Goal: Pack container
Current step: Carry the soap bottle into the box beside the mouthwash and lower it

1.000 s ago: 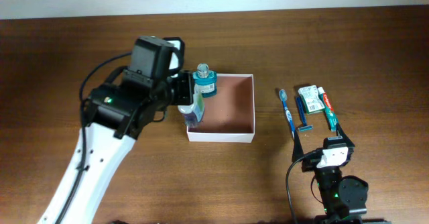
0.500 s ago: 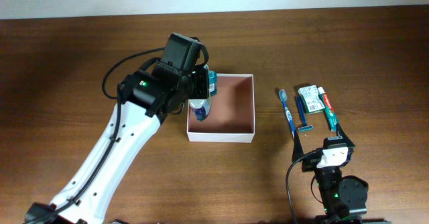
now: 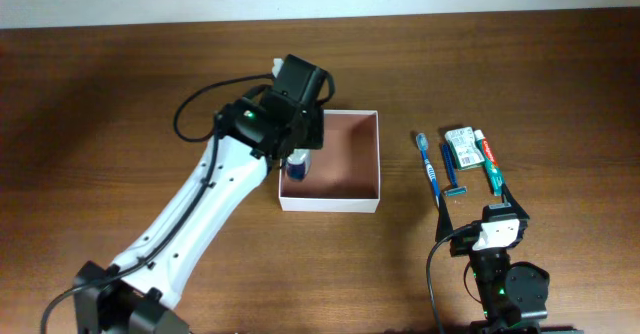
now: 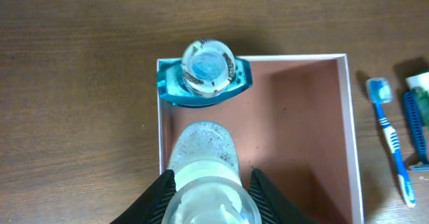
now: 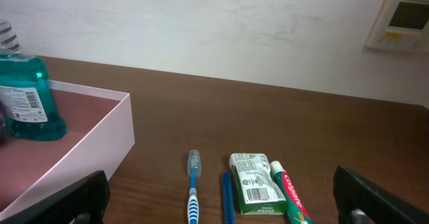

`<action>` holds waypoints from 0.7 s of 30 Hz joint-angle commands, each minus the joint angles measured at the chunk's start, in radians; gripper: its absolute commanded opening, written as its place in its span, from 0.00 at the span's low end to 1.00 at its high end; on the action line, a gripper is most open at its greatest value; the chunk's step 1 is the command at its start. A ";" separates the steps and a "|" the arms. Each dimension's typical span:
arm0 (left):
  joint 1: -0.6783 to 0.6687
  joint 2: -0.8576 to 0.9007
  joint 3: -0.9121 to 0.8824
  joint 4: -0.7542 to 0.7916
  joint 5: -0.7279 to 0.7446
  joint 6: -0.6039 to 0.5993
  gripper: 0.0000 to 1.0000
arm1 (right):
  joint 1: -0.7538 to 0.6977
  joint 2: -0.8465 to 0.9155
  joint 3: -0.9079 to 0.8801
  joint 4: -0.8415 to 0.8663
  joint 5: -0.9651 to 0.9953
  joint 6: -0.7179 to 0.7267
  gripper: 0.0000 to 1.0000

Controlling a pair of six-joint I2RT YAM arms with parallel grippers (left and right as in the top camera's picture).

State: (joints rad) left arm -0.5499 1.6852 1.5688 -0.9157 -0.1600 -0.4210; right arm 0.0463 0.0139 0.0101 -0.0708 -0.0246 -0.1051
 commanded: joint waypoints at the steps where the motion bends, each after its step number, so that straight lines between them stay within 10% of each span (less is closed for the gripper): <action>1: -0.006 0.003 0.035 0.011 -0.044 -0.013 0.35 | -0.008 -0.010 -0.005 -0.004 -0.006 0.000 0.98; 21: -0.006 0.082 0.034 0.025 -0.051 -0.013 0.35 | -0.008 -0.011 -0.005 -0.004 -0.006 0.000 0.98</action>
State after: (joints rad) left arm -0.5545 1.7683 1.5688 -0.9028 -0.1848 -0.4213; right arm 0.0463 0.0139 0.0101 -0.0708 -0.0246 -0.1055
